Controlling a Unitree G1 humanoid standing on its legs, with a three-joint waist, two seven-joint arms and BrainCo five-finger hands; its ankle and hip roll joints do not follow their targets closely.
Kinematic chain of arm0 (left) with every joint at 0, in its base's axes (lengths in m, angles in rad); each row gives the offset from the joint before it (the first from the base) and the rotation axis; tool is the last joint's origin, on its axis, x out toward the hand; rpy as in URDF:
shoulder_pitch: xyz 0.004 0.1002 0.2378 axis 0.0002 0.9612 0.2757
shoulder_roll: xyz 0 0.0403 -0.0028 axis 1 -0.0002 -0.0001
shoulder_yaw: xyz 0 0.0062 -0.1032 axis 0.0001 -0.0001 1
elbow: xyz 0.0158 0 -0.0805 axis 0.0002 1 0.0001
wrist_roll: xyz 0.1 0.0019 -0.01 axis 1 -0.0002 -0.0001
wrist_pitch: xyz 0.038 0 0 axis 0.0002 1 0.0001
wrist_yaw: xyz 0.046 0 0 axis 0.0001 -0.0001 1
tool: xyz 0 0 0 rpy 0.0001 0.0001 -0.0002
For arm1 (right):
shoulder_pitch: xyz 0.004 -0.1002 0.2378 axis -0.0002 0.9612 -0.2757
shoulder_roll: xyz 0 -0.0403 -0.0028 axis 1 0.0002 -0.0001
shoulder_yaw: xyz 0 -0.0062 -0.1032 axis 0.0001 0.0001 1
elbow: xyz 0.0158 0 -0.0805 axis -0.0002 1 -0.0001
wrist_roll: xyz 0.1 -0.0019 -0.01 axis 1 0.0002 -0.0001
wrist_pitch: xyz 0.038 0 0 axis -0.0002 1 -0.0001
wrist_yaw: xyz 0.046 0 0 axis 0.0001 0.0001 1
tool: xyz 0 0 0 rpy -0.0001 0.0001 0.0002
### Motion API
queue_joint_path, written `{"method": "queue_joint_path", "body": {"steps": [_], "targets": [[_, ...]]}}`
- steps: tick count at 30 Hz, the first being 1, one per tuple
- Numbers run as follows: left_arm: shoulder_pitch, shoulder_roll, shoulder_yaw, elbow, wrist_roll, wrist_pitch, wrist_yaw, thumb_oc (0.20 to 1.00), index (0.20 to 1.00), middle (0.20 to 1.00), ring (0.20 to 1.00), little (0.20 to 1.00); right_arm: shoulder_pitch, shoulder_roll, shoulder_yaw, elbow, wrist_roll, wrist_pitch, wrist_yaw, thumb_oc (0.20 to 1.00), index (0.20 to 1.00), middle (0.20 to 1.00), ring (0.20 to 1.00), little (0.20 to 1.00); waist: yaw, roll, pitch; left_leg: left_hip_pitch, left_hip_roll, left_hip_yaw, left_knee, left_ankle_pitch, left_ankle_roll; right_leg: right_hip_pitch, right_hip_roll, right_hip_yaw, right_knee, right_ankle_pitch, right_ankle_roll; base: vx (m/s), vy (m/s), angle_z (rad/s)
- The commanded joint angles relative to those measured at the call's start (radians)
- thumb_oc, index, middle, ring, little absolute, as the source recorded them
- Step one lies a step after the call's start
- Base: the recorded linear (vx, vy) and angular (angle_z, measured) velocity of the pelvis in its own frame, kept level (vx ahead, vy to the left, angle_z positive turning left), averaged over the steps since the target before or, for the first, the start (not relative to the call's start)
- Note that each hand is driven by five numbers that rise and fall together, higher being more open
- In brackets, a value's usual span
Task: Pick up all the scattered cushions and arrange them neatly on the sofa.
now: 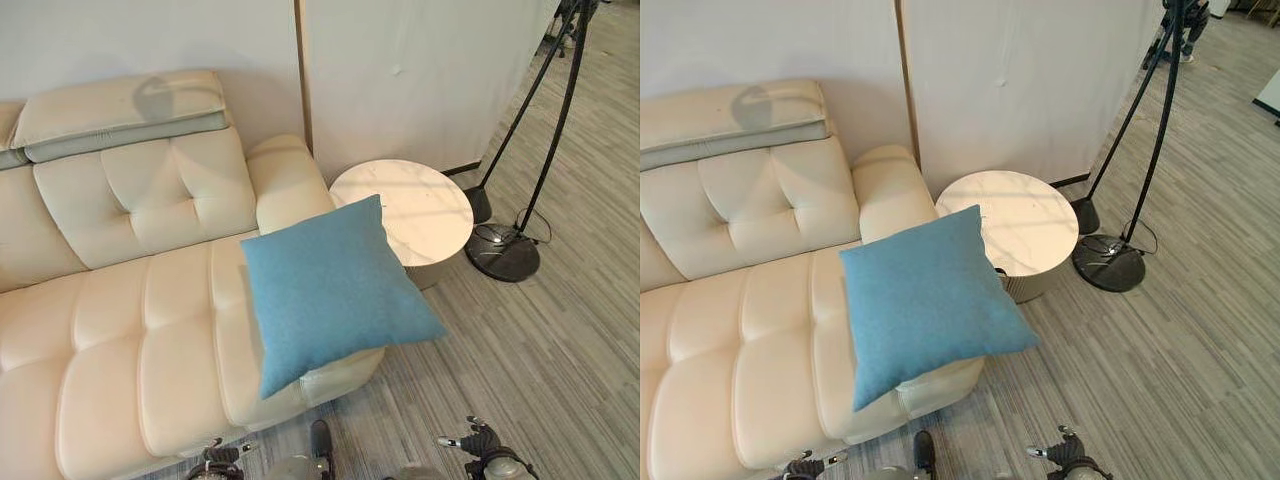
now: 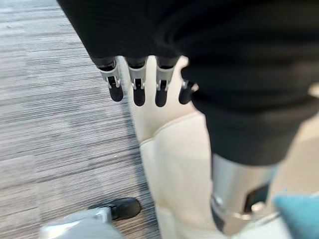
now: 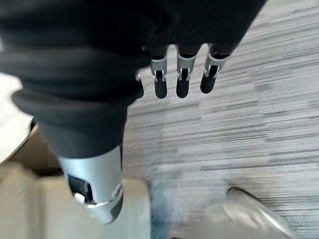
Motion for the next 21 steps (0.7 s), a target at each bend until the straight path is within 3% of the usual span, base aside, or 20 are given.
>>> {"method": "queue_joint_path", "body": {"steps": [1,3,5,8,10,13,15,17,21], "targets": [[-0.027,0.021,-0.008,-0.004,0.038,-0.016,0.013,1.0,1.0,1.0,1.0,1.0,-0.066,-0.01,0.003,-0.021,-0.018,-0.012,-0.011,1.0,1.0,1.0,1.0,1.0,0.006,0.005,0.023,0.032,0.039,0.0,-0.007,-0.098,-0.062,0.016,0.068,0.039,-0.183,0.129,-0.031,0.11,0.05,0.61],[-0.033,0.021,-0.011,-0.006,0.04,-0.018,0.011,1.0,1.0,1.0,1.0,1.0,-0.067,-0.009,0.0,-0.019,-0.015,-0.011,-0.012,1.0,1.0,1.0,1.0,1.0,0.007,0.014,0.022,0.035,0.049,-0.004,-0.007,-0.1,-0.066,0.024,0.067,0.039,-0.256,0.119,-0.039,0.1,0.008,0.3],[-0.048,0.019,-0.026,0.001,0.047,-0.02,0.008,1.0,1.0,1.0,1.0,1.0,-0.067,-0.002,-0.003,-0.004,-0.011,-0.006,-0.018,1.0,1.0,1.0,1.0,1.0,-0.003,0.02,0.024,0.049,0.054,-0.023,-0.007,-0.106,-0.07,0.026,0.097,0.147,-0.476,0.174,-0.028,0.12,-0.037,0.09],[-0.067,0.023,-0.03,0.015,0.044,-0.017,0.009,1.0,1.0,1.0,1.0,1.0,-0.058,-0.002,-0.011,0.054,-0.026,0.015,-0.045,1.0,1.0,1.0,1.0,1.0,-0.015,0.006,0.019,0.056,0.056,-0.039,-0.007,-0.115,-0.072,0.017,0.114,0.246,-0.597,0.238,-0.009,0.08,-0.079,0.16],[-0.068,0.013,-0.026,0.026,0.024,-0.02,0.01,1.0,1.0,1.0,1.0,1.0,-0.056,0.008,-0.021,0.1,-0.018,0.019,-0.06,1.0,1.0,1.0,1.0,1.0,-0.016,-0.007,0.005,0.067,0.055,-0.038,-0.007,-0.116,-0.074,0.059,0.102,0.21,-0.648,0.247,-0.009,0.14,-0.129,0.27],[-0.07,-0.001,-0.027,0.047,0.0,-0.029,0.001,1.0,1.0,1.0,1.0,1.0,-0.047,0.019,-0.049,0.163,0.019,0.016,-0.072,1.0,1.0,1.0,1.0,1.0,-0.022,-0.009,-0.016,0.066,0.059,-0.044,-0.007,-0.12,-0.082,0.092,0.107,0.207,-0.702,0.258,-0.012,0.14,-0.147,0.16],[-0.066,-0.014,0.015,0.1,-0.089,-0.031,-0.016,1.0,1.0,1.0,1.0,1.0,-0.031,0.021,-0.119,0.239,0.106,0.016,-0.082,1.0,1.0,1.0,1.0,1.0,-0.032,-0.013,-0.037,0.065,0.071,-0.05,-0.007,-0.122,-0.097,0.132,0.111,0.176,-0.742,0.252,-0.017,0.14,-0.173,0.03],[-0.071,-0.011,0.053,0.14,-0.133,-0.027,-0.03,1.0,1.0,1.0,1.0,1.0,-0.021,-0.004,-0.17,0.268,0.158,0.017,-0.083,1.0,1.0,1.0,1.0,1.0,-0.036,-0.018,-0.046,0.066,0.079,-0.055,-0.007,-0.124,-0.106,0.144,0.114,0.163,-0.742,0.238,-0.02,0.09,-0.14,0.19],[-0.088,0.023,0.139,0.165,-0.237,-0.027,-0.042,1.0,1.0,1.0,1.0,1.0,-0.022,-0.141,-0.251,0.198,0.172,0.034,-0.079,1.0,1.0,1.0,1.0,1.0,-0.047,-0.027,-0.054,0.07,0.092,-0.053,-0.007,-0.127,-0.121,0.154,0.119,0.15,-0.742,0.227,-0.026,0.07,-0.102,0.04]]}}
